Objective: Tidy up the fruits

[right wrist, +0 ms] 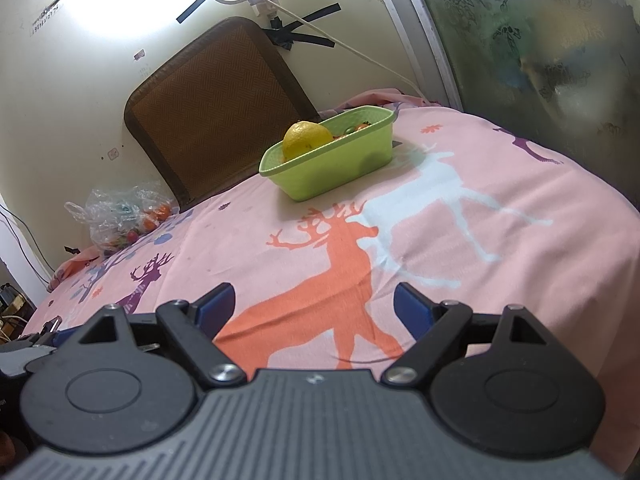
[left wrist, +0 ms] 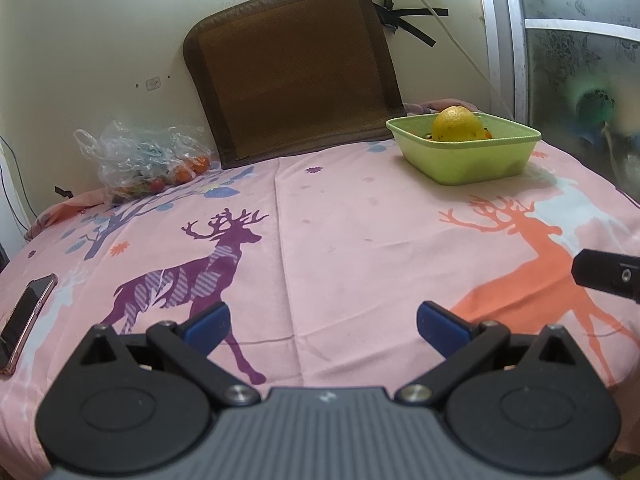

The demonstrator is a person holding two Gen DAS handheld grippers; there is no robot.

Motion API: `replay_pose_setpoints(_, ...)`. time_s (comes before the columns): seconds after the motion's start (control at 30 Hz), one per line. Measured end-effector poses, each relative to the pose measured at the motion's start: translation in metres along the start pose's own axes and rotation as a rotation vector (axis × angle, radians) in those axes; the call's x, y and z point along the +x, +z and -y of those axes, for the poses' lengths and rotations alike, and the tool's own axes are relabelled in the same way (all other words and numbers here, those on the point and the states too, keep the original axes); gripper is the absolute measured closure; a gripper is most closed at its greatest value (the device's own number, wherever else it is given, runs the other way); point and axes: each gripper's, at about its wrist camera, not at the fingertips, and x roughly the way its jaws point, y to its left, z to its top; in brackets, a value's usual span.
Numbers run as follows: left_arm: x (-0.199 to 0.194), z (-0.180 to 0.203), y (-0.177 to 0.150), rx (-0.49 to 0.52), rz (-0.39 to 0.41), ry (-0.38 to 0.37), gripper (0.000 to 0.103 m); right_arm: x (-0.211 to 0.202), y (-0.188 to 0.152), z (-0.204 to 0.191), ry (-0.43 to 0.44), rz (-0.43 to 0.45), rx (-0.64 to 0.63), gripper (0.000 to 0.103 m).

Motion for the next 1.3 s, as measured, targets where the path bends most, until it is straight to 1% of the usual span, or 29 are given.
replay_pose_setpoints(0.5,0.0031,-0.0004,-0.0024,0.002,-0.022,-0.013,0.000,-0.0009,-0.0003,0.0000,-0.003,0.006,0.005,0.015)
replay_pose_setpoints(1.3,0.0037,0.0000,-0.0037,0.005,-0.026,-0.011,0.000,-0.0009,-0.0007,0.0012,0.000,0.006,0.006,0.015)
